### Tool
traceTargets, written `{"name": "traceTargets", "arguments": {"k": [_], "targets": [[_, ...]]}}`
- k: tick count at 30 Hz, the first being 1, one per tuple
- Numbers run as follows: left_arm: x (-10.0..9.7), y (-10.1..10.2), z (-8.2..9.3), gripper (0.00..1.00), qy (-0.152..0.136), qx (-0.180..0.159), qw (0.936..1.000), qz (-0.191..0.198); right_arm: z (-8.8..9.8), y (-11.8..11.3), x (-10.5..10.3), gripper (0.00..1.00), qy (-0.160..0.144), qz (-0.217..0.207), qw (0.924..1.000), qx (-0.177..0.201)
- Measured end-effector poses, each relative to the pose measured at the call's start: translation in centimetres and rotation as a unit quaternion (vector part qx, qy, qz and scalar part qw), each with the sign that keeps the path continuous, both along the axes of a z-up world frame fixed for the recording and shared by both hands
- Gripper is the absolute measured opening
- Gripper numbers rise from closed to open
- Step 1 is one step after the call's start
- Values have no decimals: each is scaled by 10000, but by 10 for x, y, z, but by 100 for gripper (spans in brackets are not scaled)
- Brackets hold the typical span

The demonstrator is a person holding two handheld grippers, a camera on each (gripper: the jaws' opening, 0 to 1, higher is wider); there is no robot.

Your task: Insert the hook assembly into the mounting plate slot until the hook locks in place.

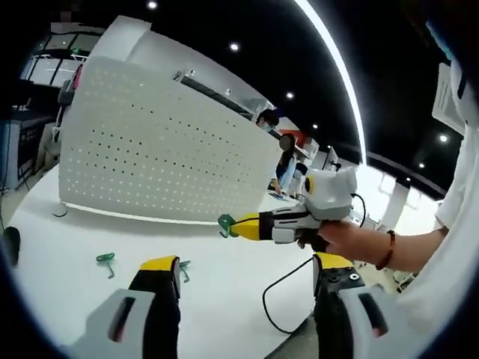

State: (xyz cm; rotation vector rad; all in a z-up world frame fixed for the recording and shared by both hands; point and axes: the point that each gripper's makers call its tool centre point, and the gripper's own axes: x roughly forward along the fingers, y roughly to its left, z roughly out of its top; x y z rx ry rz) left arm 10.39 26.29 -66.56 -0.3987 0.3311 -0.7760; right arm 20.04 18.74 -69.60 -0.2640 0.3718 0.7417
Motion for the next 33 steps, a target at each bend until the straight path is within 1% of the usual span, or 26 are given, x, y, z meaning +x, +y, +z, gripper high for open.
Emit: {"name": "traceTargets", "arguments": {"k": [1, 3, 4, 7, 12, 13, 15, 19, 21, 23, 26, 27, 28, 31, 33], "targets": [[0, -1, -1, 68, 62, -37, 10000, -24, 1, 1, -1, 0, -15, 7, 10000, 2], [0, -2, -1, 65, 101, -97, 9999, -46, 6, 2, -3, 0, -50, 5, 10000, 49], [0, -3, 0, 66, 84, -152, 9998, -40, 9, 3, -4, 0, -96, 20, 9999, 78], [3, -4, 9, 68, 113, -538, 9985, 23, 12, 4, -5, 0, -115, 13, 9998, 166], [8, -1, 15, 67, 142, -767, 9969, 122, 22, 9, -12, 0, -197, 70, 9993, 315], [10, -1, 16, 67, 187, -872, 9959, 144, 23, 11, -14, 0, -198, 74, 9992, 342], [13, 0, 14, 68, 291, -963, 9947, 210, 27, 14, -19, 0, -254, 139, 9989, 378], [14, 1, 10, 67, 324, -904, 9950, 255, 32, 18, -26, 0, -282, 180, 9983, 475], [13, 0, 9, 66, 381, -930, 9946, 251, 31, 19, -30, 0, -261, 194, 9982, 509], [14, 1, 10, 66, 376, -949, 9944, 288, 30, 20, -32, 0, -245, 195, 9982, 513], [15, 2, 10, 65, 429, -1046, 9931, 306, 31, 23, -35, 0, -209, 177, 9976, 634], [16, 2, 9, 65, 435, -1053, 9930, 314, 31, 23, -35, 0, -202, 171, 9976, 639], [16, 1, 9, 64, 441, -1048, 9930, 323, 28, 25, -38, 0, -257, 245, 9983, 459], [17, 1, 8, 62, 467, -1043, 9929, 335, 32, 32, -43, 0, -177, 298, 9966, 750], [18, 0, 9, 61, 460, -1101, 9921, 377, 31, 33, -45, 0, -240, 285, 9972, 642]]}}
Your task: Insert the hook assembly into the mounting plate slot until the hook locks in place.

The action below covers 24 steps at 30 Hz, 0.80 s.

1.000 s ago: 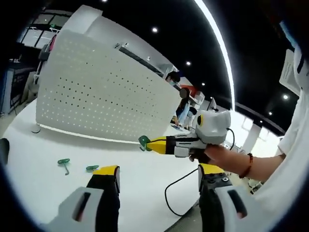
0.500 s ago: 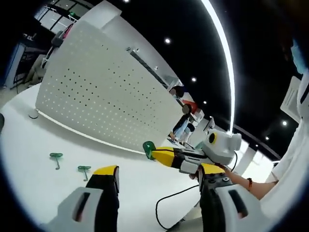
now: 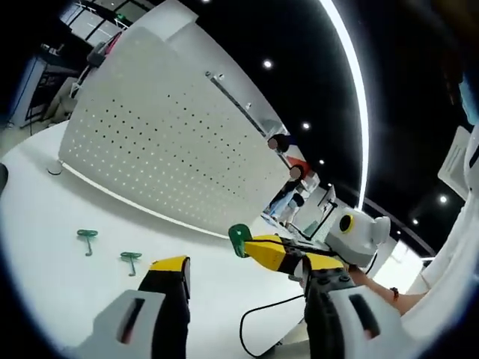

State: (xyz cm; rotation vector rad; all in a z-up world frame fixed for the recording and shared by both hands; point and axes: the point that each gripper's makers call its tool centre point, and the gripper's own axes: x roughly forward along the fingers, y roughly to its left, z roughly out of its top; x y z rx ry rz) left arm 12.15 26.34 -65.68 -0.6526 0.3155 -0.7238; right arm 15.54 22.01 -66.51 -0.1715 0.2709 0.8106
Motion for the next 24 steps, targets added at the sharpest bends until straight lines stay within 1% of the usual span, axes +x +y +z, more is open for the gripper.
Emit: {"name": "traceTargets", "arguments": {"k": [1, 3, 5, 10, 13, 16, 19, 21, 24], "targets": [[0, -1, -1, 60, 29, -34, 10000, -1, 0, 0, 0, 0, 35, -10, 10000, 22], [0, -2, -2, 57, 92, -100, 9999, -2, 2, 2, -2, 0, 8, -46, 9999, 130], [-1, -4, -2, 53, 127, -165, 9998, -27, 2, 6, -5, 0, 12, -7, 9999, 118], [1, -7, -3, 48, 154, -298, 9994, 18, 5, 13, -9, 0, -24, 73, 9998, 162], [2, -7, -1, 42, 128, -356, 9993, 37, 7, 15, -10, 0, -43, 110, 9998, 158], [5, -4, 1, 35, 66, -412, 9990, 152, 9, 17, -11, 0, -53, 141, 9997, 198], [6, -3, 3, 32, 102, -577, 9981, 191, 11, 18, -12, 0, -62, 148, 9996, 226], [6, -3, 4, 30, 98, -599, 9979, 207, 12, 18, -12, 0, -94, 143, 9996, 231], [7, 1, 5, 22, -74, -540, 9980, 328, 15, 22, -14, 0, -126, 216, 9993, 274]]}}
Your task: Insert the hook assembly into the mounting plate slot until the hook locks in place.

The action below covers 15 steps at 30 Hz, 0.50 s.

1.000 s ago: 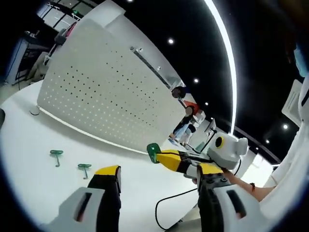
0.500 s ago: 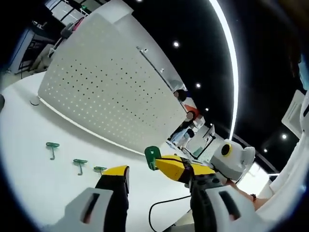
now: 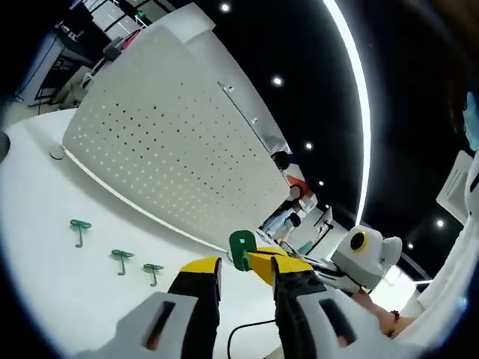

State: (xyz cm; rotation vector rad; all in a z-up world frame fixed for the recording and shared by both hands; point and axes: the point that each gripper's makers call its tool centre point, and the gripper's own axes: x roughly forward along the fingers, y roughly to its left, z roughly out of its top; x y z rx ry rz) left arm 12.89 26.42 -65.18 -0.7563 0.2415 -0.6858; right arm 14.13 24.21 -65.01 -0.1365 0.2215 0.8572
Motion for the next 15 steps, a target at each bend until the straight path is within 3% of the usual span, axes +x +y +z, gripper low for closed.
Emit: {"name": "traceTargets", "arguments": {"k": [10, 15], "targets": [[1, 1, -1, 7, 96, -131, 9998, -62, 3, 6, -2, 0, -73, 104, 9999, 13], [0, -2, -1, 4, 152, -206, 9996, -128, 2, 7, -3, 0, -78, 128, 9999, -1]]}}
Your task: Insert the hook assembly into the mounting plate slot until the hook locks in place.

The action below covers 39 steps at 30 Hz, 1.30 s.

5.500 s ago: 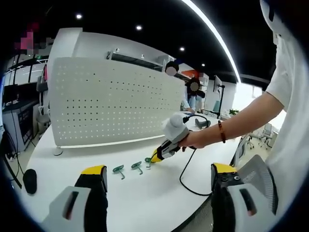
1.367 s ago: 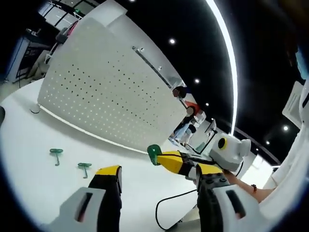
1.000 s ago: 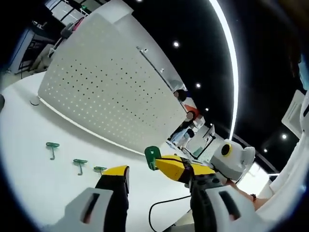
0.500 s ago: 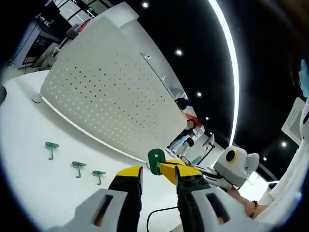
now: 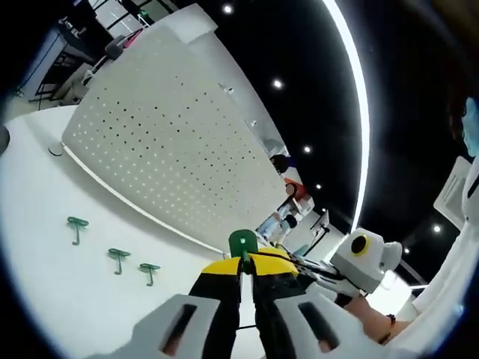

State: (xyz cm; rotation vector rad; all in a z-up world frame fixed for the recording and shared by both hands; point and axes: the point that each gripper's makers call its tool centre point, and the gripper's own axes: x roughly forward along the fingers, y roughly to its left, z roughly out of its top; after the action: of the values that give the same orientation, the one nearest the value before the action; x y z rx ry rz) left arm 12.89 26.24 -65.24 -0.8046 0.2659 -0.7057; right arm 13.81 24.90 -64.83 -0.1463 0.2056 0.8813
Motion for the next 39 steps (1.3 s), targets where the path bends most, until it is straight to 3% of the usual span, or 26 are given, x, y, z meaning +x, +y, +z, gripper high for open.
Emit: {"name": "traceTargets", "arguments": {"k": [9, 10, 11, 13, 14, 16, 17, 19, 22, 24, 26, 39], "targets": [[1, 1, -3, 4, 262, -227, 9994, -8, -2, 0, 0, 0, 9, -19, 10000, 40], [0, 1, -3, 4, 537, -464, 9975, -12, -2, 0, -1, 0, 3, -15, 10000, 42], [0, 2, -4, 4, 528, -460, 9975, -32, -2, 1, -1, 0, 10, -14, 10000, 43], [1, 2, -4, 4, 0, 53, 10000, 1, -3, 0, -1, 0, -14, 5, 10000, -21], [0, 1, -4, 4, -4, 148, 9999, 30, -3, 1, -1, 0, -4, 15, 10000, -25], [-1, 1, -4, 4, 451, -376, 9983, -16, -3, 1, -1, 0, 18, 2, 10000, 33], [-2, 0, -4, 4, 526, -452, 9976, -60, -3, 1, -2, 0, 12, -2, 10000, 39], [0, 2, -5, 3, 250, -110, 9996, -37, -3, 1, -2, 0, 9, -1, 10000, 20], [-1, 3, -5, 3, 282, -81, 9996, -30, -4, 2, -2, 0, 49, 35, 10000, 29], [1, 5, -3, 3, 79, 236, 9997, 45, -3, 3, -2, 0, -54, 45, 10000, -8], [2, 4, -2, 3, 154, 282, 9995, 37, -4, 4, -2, 1, -54, 68, 9999, -67], [12, 4, 4, 3, -62, 695, 9976, 17, -5, -4, 4, 9, -89, -18, 10000, -31]]}}
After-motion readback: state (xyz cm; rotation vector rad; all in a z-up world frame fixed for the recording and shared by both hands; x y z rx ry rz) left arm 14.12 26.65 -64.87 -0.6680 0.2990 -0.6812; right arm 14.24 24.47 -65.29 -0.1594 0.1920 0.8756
